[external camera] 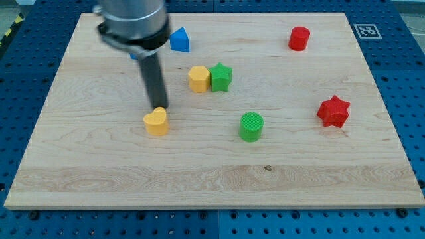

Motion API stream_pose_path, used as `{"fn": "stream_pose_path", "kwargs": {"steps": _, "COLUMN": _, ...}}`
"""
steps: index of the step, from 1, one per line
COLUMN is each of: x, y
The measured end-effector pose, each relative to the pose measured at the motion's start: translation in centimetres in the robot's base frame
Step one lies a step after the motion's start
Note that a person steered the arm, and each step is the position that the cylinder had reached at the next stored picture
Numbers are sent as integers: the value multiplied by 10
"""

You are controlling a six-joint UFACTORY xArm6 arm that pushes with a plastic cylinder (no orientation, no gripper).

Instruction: Place the yellow heart below the yellow hexagon

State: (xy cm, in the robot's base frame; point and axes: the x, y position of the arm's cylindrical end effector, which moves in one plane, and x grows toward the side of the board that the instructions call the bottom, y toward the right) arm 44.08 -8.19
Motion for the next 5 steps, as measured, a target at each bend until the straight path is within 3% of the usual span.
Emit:
{"fn": "stream_pose_path", "kwargs": {"steps": 1, "x": 17, "y": -9}}
{"fn": "stream_pose_path", "kwargs": {"steps": 3, "x": 58, "y": -104}}
{"fn": "stream_pose_path", "kwargs": {"steps": 4, "x": 71, "y": -88}}
{"fn": "stream_pose_path", "kwargs": {"steps": 5, "x": 71, "y": -35}}
